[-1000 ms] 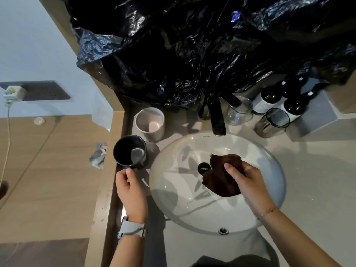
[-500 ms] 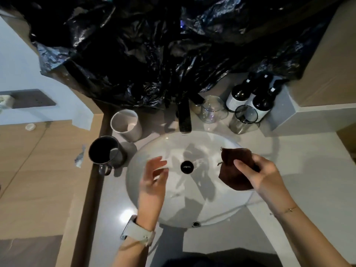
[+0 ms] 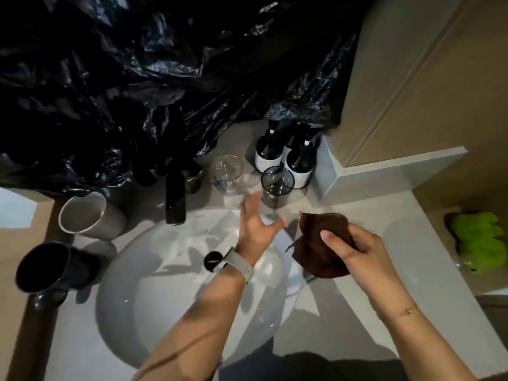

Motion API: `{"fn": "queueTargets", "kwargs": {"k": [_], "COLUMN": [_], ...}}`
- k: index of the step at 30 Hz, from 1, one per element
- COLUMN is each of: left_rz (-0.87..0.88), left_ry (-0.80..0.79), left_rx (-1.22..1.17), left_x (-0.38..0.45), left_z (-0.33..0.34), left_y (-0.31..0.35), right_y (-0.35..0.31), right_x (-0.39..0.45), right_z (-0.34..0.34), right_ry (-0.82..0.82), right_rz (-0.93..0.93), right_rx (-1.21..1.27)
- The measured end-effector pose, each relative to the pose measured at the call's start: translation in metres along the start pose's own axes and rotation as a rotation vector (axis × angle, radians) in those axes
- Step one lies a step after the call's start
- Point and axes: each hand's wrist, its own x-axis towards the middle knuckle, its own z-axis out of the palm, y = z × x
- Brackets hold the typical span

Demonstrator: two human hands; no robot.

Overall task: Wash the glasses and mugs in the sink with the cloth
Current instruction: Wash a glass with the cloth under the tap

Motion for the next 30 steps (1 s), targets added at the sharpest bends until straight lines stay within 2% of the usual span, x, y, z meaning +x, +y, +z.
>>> {"fn": "queueTargets", "kwargs": {"k": [7,12,18,23,25,27,30], "left_rz": [0.078,0.13,0.222,0.27,0.134,-0.13,-0.62], "left_ry": [0.072,0.065,0.063,-0.004,-0.081,-0.197,-0.293], "left_rx": [-0.017,-0.009,0.011,0.132,0.158,0.06,-0.363], "left_x": [0.047,0.054,0.017,-0.032,-0.046,-0.055,-0.066], "left_z": [0.02,0.017,-0.014,-0.068,-0.091,-0.108,-0.118], "left_y": [-0.003,-0.007,-0.01,-0.006,-0.009,-0.011,-0.024], "right_y": [0.003,0.005,0.008,0.009,0.008,0.009,0.011], "right_x": [0.017,0.015,0.005,-0.01,-0.017,-0.024,-0.034], "right_z": [-0.011,-0.011,-0.003,0.01,0.015,0.022,0.032], "right_ry": [-0.102,-0.091,-0.047,0.005,-0.019,-0.046,-0.084], "right_rz": [0.067,0.091,0.082,0.054,0.041,0.047,0.074], "right_rx": [0.037,0.061,0.044,0.086,0.085,0.09,0.172]}}
